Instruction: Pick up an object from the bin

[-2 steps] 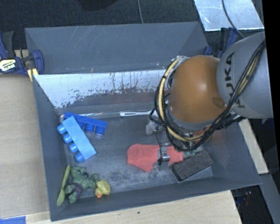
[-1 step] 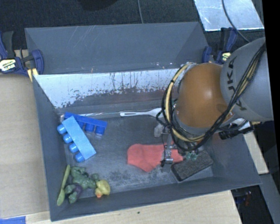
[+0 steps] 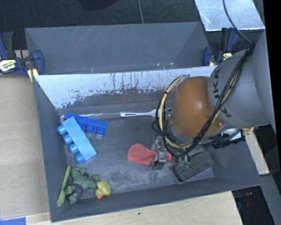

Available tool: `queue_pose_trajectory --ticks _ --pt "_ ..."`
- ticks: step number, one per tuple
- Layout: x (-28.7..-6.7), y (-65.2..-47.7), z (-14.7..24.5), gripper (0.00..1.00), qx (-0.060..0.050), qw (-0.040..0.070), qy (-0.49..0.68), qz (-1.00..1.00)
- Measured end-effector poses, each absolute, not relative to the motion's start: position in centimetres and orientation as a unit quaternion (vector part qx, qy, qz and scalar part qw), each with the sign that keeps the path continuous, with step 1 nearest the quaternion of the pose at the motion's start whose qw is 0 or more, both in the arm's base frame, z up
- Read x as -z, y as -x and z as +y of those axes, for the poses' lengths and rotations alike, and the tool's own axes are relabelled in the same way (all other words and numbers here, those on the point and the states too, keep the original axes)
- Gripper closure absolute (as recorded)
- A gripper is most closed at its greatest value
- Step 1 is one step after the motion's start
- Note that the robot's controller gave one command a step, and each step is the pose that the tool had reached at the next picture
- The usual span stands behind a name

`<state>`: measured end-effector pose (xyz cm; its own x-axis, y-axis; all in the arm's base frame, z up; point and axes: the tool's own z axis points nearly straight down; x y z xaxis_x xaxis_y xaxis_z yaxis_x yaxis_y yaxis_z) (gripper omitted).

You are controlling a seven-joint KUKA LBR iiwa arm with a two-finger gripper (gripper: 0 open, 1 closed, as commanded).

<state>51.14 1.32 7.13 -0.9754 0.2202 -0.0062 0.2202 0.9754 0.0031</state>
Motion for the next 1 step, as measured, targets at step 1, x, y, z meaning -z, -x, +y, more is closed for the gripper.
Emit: queue_pose_trajectory --ticks 1 --pt "-7.13 -51.14 1.32 1.00 -0.001 0.003 -0.111 0.994"
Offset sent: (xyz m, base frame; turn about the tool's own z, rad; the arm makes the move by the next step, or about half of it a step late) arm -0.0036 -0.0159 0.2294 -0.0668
